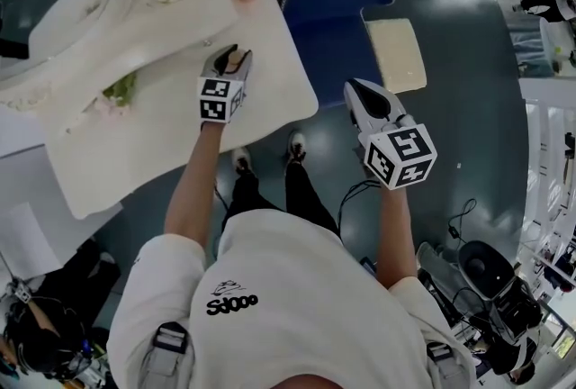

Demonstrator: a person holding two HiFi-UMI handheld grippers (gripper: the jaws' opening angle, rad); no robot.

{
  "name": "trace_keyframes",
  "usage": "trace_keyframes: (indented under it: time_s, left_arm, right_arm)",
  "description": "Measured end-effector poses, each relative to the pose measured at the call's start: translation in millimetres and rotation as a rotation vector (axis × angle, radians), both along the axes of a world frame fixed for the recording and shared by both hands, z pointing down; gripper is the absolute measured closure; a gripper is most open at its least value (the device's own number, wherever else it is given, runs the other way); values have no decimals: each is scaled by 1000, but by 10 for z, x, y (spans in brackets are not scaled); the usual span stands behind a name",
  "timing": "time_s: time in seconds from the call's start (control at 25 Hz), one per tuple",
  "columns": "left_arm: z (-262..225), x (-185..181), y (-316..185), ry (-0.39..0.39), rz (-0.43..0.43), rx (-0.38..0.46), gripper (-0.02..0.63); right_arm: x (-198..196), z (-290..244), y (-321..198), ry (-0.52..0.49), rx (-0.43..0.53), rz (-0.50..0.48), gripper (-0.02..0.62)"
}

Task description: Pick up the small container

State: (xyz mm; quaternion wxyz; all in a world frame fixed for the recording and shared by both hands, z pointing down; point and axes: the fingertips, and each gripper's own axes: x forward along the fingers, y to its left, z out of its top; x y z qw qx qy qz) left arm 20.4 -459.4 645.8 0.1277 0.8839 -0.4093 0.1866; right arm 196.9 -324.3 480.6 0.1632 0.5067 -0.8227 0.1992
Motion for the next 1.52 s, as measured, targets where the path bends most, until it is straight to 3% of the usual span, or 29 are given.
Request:
trace_keyframes:
  time_s: [0.4, 0.6, 0.76, 1.0, 1.24, 1.52]
  left_arm:
    - [-113, -26, 19, -27, 22, -16, 476]
    - [-489, -96, 81, -19, 49, 18, 476]
    - [-951, -286, 118, -16, 19, 47, 476]
    - [-1701, -661, 147, -8, -34, 143, 476]
    - [-2422, -865, 367, 10, -33, 253, 476]
    - [-2990, -1145, 588, -2, -91, 362, 476]
  right_arm:
    - [-12, -72, 0, -3, 22, 15, 594]
    - [-75, -235, -109, -16, 61, 20, 594]
    - [-234, -484, -207, -10, 115, -6, 594]
    - [-563, -818, -371, 38, 201, -95, 594]
    - [-832, -1033, -477, 69, 263, -166, 594]
    - [-1139, -1330, -579, 82, 332, -242, 594]
